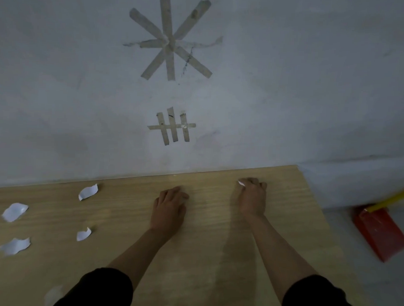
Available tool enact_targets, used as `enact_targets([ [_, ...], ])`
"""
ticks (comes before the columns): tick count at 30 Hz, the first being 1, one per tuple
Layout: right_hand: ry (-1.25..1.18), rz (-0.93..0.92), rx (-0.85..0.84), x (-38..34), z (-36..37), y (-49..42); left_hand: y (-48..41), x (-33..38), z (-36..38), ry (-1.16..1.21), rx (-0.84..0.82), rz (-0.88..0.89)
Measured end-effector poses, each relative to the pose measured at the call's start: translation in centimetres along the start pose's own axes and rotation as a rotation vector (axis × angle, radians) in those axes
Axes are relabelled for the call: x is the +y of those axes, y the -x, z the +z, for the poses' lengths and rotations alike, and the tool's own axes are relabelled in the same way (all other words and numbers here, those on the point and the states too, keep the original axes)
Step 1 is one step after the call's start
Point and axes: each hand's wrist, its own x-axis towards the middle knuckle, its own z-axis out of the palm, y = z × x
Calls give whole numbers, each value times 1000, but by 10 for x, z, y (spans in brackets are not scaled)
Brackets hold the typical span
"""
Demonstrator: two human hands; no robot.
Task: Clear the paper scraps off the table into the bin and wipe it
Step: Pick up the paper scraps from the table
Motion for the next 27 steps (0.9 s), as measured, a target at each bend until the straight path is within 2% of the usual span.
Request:
enact_targets([
  [5, -167, 13, -38, -6, -3, 12, 14, -12, -8, 3, -3, -10],
  [9, -224, -38, -54, -16, -3, 40, 47, -37, -23, 6, 116, -74],
  [12, -319, -165, -100, -26, -1, 73, 75, -56, -34, 32, 188, -225],
  [16, -356, -283, -208, -48, 6, 116, 98, -80, -52, -4, 257, -515],
  [20, -395, -331, -238, -75, 19, 143, 109, -105, -64, 103, 290, -480],
  [24, -397, -387, -302, -94, 22, 155, 97, -124, -83, 279, 312, -578],
  [27, -401, -401, -329, -104, 23, 156, 76, -137, -100, 285, 302, -537],
])
